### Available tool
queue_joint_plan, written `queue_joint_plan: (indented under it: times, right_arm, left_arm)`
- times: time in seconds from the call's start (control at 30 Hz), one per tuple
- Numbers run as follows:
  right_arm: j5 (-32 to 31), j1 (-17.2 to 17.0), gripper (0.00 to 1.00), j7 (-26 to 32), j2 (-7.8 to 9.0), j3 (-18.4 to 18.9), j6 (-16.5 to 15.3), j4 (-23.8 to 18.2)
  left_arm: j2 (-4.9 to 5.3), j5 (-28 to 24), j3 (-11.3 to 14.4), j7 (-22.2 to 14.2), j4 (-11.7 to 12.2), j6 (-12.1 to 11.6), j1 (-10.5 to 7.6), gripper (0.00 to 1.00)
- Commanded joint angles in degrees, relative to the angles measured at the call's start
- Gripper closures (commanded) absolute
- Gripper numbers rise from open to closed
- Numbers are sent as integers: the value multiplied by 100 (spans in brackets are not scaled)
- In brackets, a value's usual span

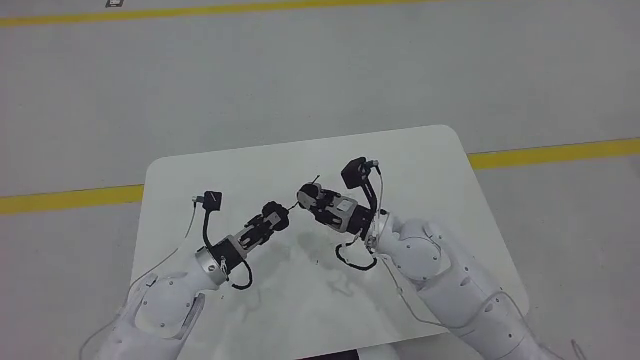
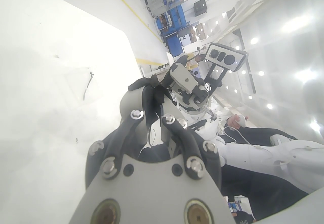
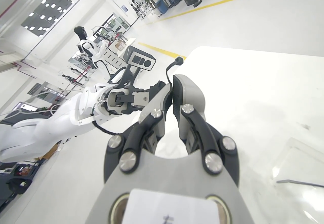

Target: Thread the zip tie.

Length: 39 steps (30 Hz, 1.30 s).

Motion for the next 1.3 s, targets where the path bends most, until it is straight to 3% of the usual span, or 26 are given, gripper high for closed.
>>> queue_joint_plan:
  times: [0.0,1.27]
  right_arm:
    - [5,-13,100,-73,15,13,0,-19]
    - [-157,-90,100,-321,37,26,0,-116]
  left_arm:
    - [0,0,0,0,0,0,0,100]
    - [0,0,0,0,0,0,0,100]
